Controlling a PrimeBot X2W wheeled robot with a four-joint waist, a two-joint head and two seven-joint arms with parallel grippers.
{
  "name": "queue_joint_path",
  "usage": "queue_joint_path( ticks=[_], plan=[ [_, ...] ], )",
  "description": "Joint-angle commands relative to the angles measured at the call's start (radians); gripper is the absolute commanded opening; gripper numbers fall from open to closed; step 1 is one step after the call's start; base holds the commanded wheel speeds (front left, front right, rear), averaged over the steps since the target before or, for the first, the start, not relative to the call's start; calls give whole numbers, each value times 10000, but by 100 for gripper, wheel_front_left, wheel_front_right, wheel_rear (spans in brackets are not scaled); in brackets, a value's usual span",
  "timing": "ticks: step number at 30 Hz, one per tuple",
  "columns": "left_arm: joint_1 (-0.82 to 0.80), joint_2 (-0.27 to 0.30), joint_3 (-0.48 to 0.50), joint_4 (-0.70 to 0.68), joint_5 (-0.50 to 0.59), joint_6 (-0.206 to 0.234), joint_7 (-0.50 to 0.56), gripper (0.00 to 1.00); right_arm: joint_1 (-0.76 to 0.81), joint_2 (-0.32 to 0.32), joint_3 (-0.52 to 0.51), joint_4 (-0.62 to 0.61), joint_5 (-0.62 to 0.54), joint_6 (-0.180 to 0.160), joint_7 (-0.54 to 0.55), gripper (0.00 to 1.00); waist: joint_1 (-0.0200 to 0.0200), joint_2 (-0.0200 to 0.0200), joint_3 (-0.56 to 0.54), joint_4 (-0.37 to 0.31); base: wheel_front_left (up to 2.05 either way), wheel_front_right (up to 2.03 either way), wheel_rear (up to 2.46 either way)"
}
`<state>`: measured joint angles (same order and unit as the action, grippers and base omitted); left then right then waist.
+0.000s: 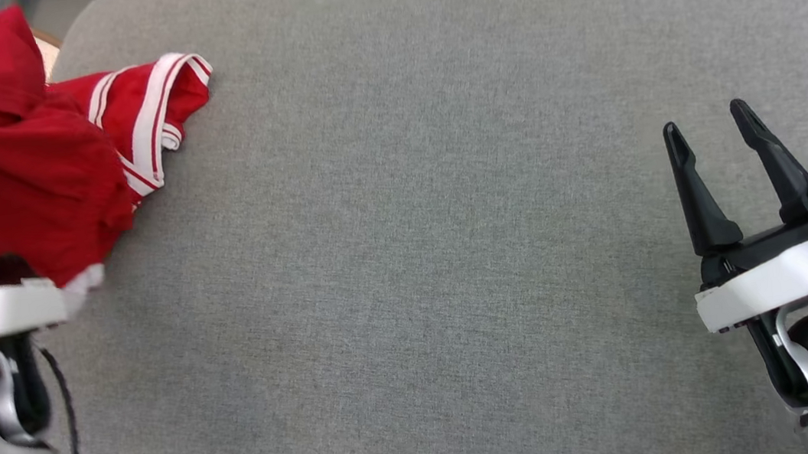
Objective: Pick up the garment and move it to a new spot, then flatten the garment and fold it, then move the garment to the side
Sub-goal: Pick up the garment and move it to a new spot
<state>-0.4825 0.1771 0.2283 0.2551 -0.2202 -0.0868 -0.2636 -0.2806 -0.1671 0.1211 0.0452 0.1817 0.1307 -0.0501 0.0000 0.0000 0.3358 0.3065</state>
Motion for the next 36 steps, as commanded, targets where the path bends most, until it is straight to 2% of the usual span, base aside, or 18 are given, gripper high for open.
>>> queue_joint_path(
  ticks=[1, 4, 5, 6, 9, 15, 21, 28, 31, 36],
  plan=[
    [429, -156, -124, -585, 112, 43, -11, 0, 170, 51, -78, 8, 23, 0, -112, 100, 0, 0, -335, -49, 0, 0, 0],
    [1201, -421, -495, -1842, 328, 87, 152, 0, 304, 175, -132, 27, 29, 0, -178, 100, 0, 0, -564, -138, 0, 0, 0],
    [1783, -647, -978, -3146, 470, 68, 498, 0, 399, 270, -231, 24, 40, 0, -226, 100, 0, 0, -700, -243, 0, 0, 0],
    [1966, -700, -1175, -3518, 498, 37, 656, 0, 419, 312, -232, 17, 37, 0, -234, 100, 0, 0, -731, -305, 0, 0, 0],
    [2246, -807, -1587, -4196, 509, -21, 923, 0, 435, 379, -210, -15, 40, 0, -250, 100, 0, 0, -731, -494, 0, 0, 0],
    [2409, -1018, -3346, -5088, 336, -260, 1515, 0, 277, 544, -129, -133, 72, 0, -348, 100, 0, 0, -392, -1359, 0, 0, 0],
    [1485, -1025, -5366, -4553, 163, -418, 1892, 0, -45, 707, -14, -150, 98, 0, -587, 100, 0, 0, 472, -2793, 0, 0, 0],
    [229, -622, -7795, -3103, -33, -438, 2359, 0, -171, 977, -89, 241, 303, 0, -1113, 100, 0, 0, 1240, -4382, 0, 0, 0],
    [-105, -409, -8616, -2207, -251, -441, 2600, 0, -143, 1049, -125, 474, 400, 0, -1331, 100, 0, 0, 1390, -4756, 0, 0, 0],
    [-522, -96, -9587, -1011, -654, -443, 2811, 0, -166, 1112, -88, 791, 494, 0, -1567, 100, 0, 0, 1440, -4948, 0, 0, 0]
  ],
)
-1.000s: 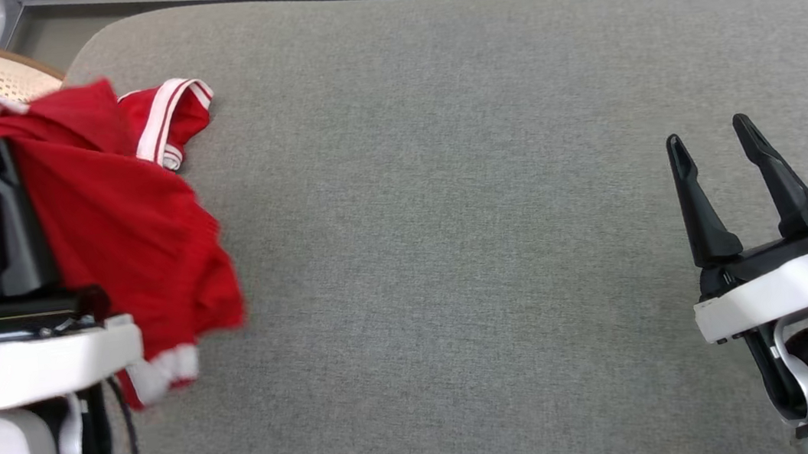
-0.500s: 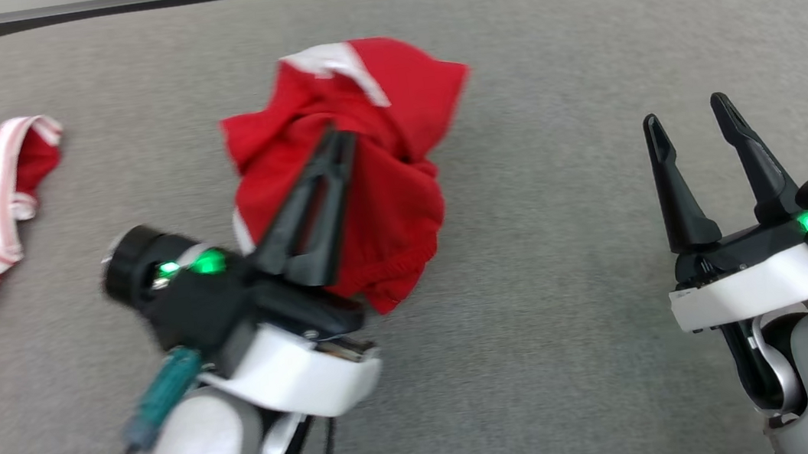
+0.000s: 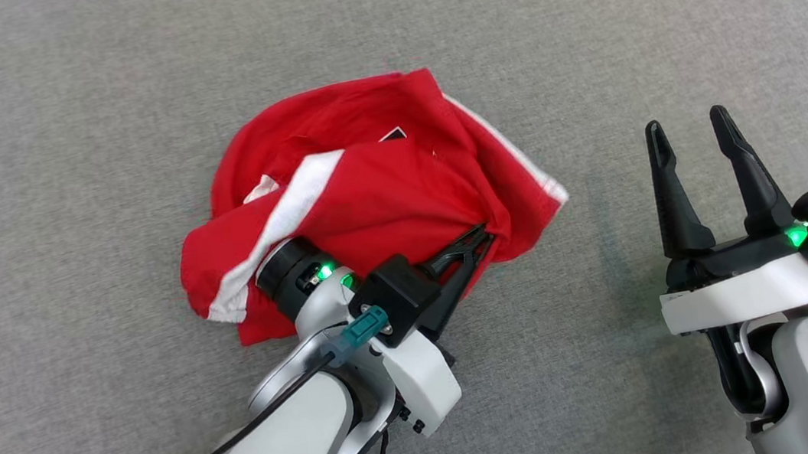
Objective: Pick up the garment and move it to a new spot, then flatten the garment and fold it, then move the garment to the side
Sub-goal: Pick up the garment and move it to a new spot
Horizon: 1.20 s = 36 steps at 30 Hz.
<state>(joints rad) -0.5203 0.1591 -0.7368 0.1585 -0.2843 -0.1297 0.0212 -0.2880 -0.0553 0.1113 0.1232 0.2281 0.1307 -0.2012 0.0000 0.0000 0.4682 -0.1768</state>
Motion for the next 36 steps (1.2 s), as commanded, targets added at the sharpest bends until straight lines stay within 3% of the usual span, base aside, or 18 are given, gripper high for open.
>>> queue_joint_path(
  ticks=[1, 2, 3, 4, 8, 16, 25, 30, 36],
  plan=[
    [-200, 112, -70, 113, -97, -13, -84, 0, -110, 0, -3, 71, 34, 0, -84, 100, 0, 0, 99, -99, 0, 0, 0],
    [-256, 131, -171, 224, -141, -14, -168, 0, -133, 9, -15, 104, 35, 0, -117, 100, 0, 0, 74, -68, 0, 0, 0],
    [-270, 132, -248, 314, -212, -14, -239, 68, -161, 16, -20, 130, 19, 0, -134, 100, 0, 0, 30, -13, 0, 0, 0],
    [-308, 152, -304, 373, -231, -14, -384, 100, -179, 18, -29, 159, 5, 0, -153, 100, 0, 0, -27, 53, 0, 0, 0],
    [-286, 123, -147, 348, -249, 129, -1120, 100, -125, 15, -108, 247, -136, 0, -155, 100, 0, 0, -393, 417, 0, 0, 0],
    [359, 210, 988, 123, -675, 1088, -2441, 100, 96, -142, -183, 189, -308, 0, 118, 100, 0, 0, -1233, 1080, 0, 0, 0],
    [1456, 723, 3415, 349, -1539, 2286, -2854, 100, 486, -322, -332, -87, -401, 0, 552, 100, 0, 0, -1909, 1786, 0, 0, 0],
    [2095, 933, 4706, 335, -1680, 2374, -2866, 100, 717, -415, -412, -247, -415, 0, 739, 100, 0, 0, -2123, 2097, 0, 0, 0],
    [2963, 980, 5606, 196, -1487, 2073, -2871, 100, 1049, -494, -456, -350, -385, 0, 935, 100, 0, 0, -2473, 2298, 0, 0, 0]
  ],
)
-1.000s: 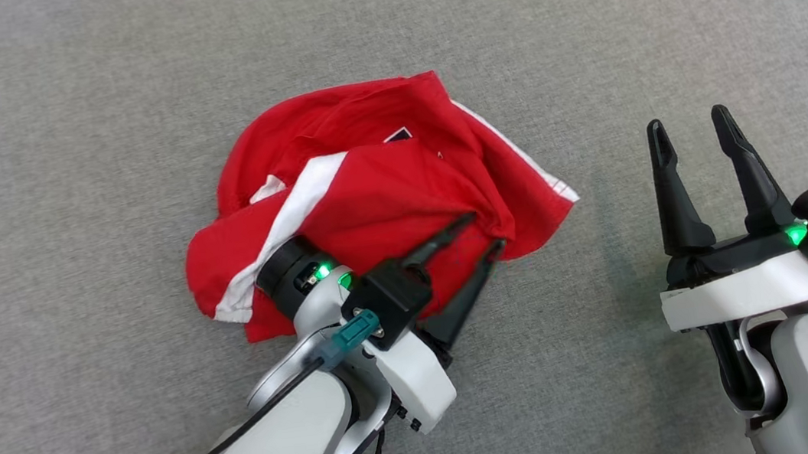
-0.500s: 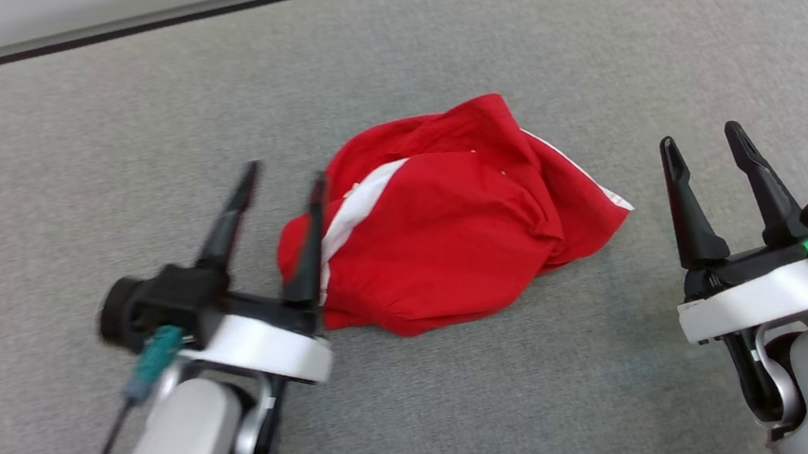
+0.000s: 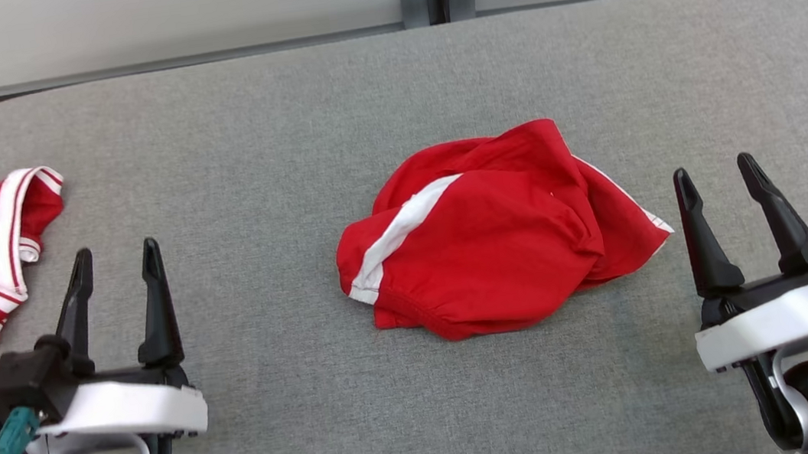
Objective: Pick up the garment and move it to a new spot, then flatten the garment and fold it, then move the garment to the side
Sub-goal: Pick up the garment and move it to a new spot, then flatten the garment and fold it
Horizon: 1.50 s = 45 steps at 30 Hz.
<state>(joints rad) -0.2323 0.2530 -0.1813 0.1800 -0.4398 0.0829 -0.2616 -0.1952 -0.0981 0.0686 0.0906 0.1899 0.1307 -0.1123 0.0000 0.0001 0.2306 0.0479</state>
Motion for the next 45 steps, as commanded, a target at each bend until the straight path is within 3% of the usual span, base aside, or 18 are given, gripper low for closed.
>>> queue_joint_path(
  ticks=[1, 6, 12, 23, 45],
  plan=[
    [186, 28, 112, -58, 104, -147, -43, 100, 179, -71, -32, -29, 7, 0, 76, 100, 0, -1, -170, 65, 0, 0, 0],
    [722, -36, 75, -128, 389, -550, -44, 100, 548, -97, -48, -53, 61, 0, 210, 100, 0, -1, -587, 87, 0, 0, 0],
    [1244, -100, -89, -137, 618, -680, -45, 100, 1019, -58, -73, -57, 126, 0, 332, 100, 0, -1, -1115, 50, 0, 0, 0],
    [1845, -14, -367, -249, 706, -671, 63, 100, 1588, -31, -137, -220, 107, 0, 591, 100, 0, -1, -1678, 58, 0, 0, 0],
    [1553, 39, -652, -487, 736, -566, 157, 100, 1555, 42, -230, -405, 14, 0, 744, 100, 0, -1, -1434, 174, 0, 0, 0]
  ],
)
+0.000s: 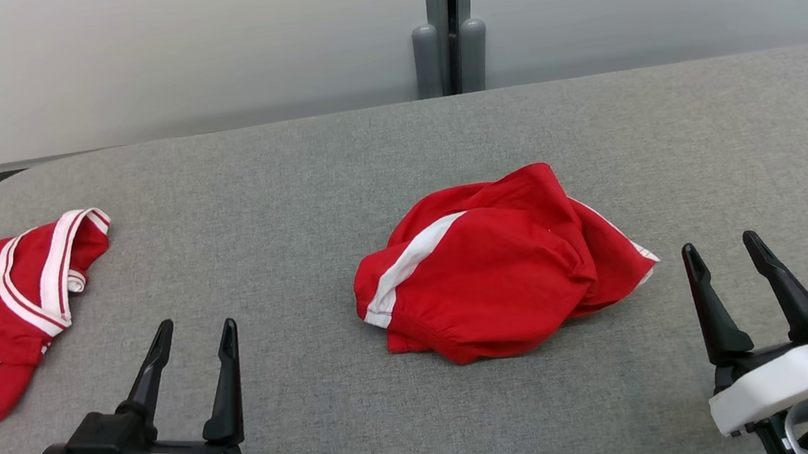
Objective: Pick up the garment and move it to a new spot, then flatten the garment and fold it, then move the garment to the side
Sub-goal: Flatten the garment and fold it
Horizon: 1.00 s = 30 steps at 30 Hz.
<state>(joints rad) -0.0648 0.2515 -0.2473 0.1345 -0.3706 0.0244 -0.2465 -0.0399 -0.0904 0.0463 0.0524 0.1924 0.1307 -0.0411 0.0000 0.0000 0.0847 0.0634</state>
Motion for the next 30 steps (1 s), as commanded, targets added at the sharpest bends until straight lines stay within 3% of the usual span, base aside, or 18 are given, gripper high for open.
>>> queue_joint_path(
  ticks=[1, 11, 23, 24, 25, 26, 27, 28, 30],
  plan=[
    [-173, 50, -15, -53, 62, 16, 4, 100, -59, -51, -20, -31, -24, 0, 57, 100, 0, 0, 87, 51, 0, 0, 0],
    [-998, -168, -150, -377, 211, -71, -112, 100, -1437, -543, 277, 235, -177, 0, 1167, 100, 0, 0, 1197, 809, 0, 0, 0],
    [-1688, -596, -110, -324, 387, -282, -197, 100, -3609, -1305, 1167, 1386, -132, -1, 3062, 100, 0, 0, 2212, 1609, 0, 0, 0],
    [-1750, -631, -73, -334, 416, -308, -198, 100, -3730, -1352, 1203, 1508, -99, -1, 3196, 91, 0, 0, 2260, 1629, 0, 0, 0],
    [-1788, -693, 9, -354, 508, -330, -201, 100, -3943, -1407, 1319, 1623, -51, -1, 3322, 30, 0, 0, 2321, 1646, 0, 0, 0],
    [-1788, -693, 9, -354, 508, -330, -201, 100, -3943, -1407, 1319, 1623, -51, -1, 3322, 30, 0, 0, 2321, 1646, 0, 0, 0],
    [-1795, -725, 46, -350, 545, -356, -201, 100, -4024, -1426, 1347, 1652, -20, -1, 3331, 23, 0, 0, 2345, 1648, 0, 0, 0],
    [-1823, -754, 91, -353, 554, -386, -192, 100, -4095, -1431, 1354, 1622, -1, -1, 3239, 0, 0, 0, 2365, 1640, 0, 0, 0],
    [-1881, -816, 197, -378, 622, -421, -193, 100, -4129, -1399, 1281, 1490, 29, -1, 2997, 0, 0, 0, 2388, 1599, 0, 0, 0]
  ],
)
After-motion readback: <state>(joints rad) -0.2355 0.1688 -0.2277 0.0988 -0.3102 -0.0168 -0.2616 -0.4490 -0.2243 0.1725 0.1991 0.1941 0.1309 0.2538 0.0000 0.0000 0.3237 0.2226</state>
